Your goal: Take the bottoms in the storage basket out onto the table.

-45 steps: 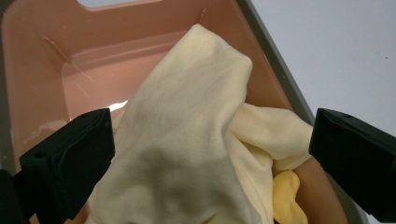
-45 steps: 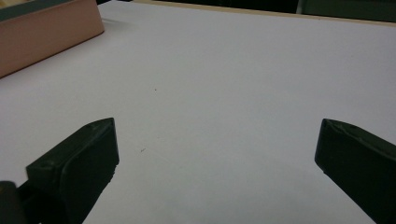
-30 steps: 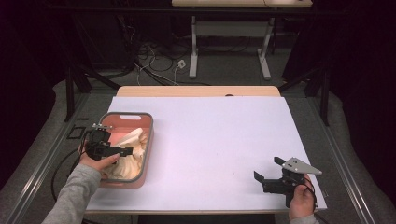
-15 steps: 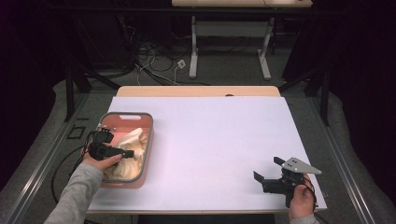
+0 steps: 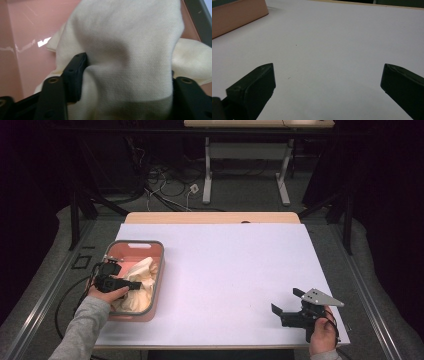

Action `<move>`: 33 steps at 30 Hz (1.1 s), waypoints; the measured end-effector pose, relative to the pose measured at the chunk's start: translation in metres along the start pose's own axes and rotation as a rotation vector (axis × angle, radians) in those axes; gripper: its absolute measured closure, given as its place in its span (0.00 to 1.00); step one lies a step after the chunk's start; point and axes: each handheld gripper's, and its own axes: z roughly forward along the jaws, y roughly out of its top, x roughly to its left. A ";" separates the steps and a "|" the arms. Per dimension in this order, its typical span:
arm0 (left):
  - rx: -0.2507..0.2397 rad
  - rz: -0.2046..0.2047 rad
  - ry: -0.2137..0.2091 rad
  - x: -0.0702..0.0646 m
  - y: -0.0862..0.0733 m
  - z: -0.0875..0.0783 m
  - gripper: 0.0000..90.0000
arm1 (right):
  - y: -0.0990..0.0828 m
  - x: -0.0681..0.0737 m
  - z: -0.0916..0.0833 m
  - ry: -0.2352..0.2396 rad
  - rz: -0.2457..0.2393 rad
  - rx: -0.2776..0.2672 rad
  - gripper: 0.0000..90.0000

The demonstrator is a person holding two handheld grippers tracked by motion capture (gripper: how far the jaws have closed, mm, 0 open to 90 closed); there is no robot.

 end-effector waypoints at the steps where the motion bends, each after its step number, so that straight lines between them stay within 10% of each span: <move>1: 0.003 0.000 -0.001 0.000 0.000 0.000 0.49 | 0.000 0.001 0.000 -0.003 0.006 0.003 0.00; 12: -0.035 -0.006 0.025 -0.003 -0.002 -0.005 0.83 | 0.000 0.001 0.000 0.002 0.010 0.002 0.00; 33: -0.255 -0.028 0.088 -0.005 -0.004 -0.019 0.87 | -0.001 0.000 0.000 0.000 0.018 0.006 0.00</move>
